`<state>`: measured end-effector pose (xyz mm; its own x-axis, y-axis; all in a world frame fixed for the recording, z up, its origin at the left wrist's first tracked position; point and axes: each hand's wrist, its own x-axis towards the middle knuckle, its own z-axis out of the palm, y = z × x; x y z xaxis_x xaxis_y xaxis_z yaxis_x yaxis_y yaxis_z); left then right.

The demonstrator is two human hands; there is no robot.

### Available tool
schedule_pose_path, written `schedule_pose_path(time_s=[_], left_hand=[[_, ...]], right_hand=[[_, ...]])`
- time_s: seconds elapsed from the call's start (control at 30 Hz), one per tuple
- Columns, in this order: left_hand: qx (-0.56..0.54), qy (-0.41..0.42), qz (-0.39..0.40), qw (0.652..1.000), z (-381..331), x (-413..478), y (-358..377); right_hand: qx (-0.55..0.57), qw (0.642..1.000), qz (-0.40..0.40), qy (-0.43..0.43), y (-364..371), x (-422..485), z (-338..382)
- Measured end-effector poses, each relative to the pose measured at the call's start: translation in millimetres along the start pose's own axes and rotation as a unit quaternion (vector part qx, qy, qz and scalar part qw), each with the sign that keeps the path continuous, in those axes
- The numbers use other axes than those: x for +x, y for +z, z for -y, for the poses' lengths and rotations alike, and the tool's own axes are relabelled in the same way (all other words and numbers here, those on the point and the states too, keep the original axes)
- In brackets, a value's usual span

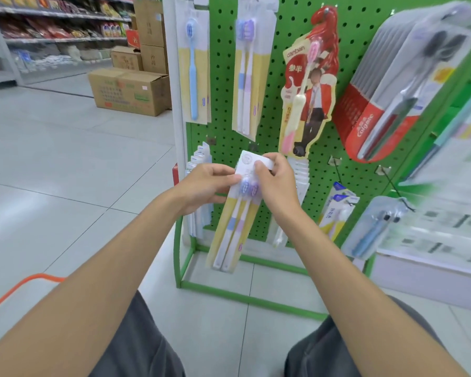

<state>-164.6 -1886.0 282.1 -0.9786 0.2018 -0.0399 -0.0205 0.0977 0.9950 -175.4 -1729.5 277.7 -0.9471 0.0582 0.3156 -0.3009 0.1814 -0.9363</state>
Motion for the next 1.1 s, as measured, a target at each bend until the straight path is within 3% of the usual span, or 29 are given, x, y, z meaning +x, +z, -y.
schedule_pose_path(time_s=[0.3,0.47,0.6,0.73,0.9,1.1], left_hand=[[-0.088,0.046,-0.121,0.988,-3.4,-1.7,5.7],[-0.214,0.043,-0.215,0.952,-5.7,3.3,-7.4],[-0.224,0.042,-0.290,0.929,-4.0,4.7,-22.4],[-0.230,0.043,-0.328,0.915,-5.3,2.2,-27.3],[-0.194,0.036,-0.322,0.926,-8.0,1.2,-27.6],[0.023,0.022,-0.181,0.983,-9.1,-0.2,-16.3]], right_hand=[[0.050,0.977,0.144,0.147,-3.5,-14.3,-0.8],[-0.026,0.959,0.236,0.154,3.7,-25.9,-10.9],[-0.109,0.918,0.348,0.155,16.4,-41.2,-25.6],[-0.102,0.913,0.360,0.166,22.8,-46.2,-34.6],[-0.103,0.915,0.362,0.144,20.5,-45.0,-33.4],[-0.221,0.908,0.354,0.012,14.6,-57.3,-18.6]])
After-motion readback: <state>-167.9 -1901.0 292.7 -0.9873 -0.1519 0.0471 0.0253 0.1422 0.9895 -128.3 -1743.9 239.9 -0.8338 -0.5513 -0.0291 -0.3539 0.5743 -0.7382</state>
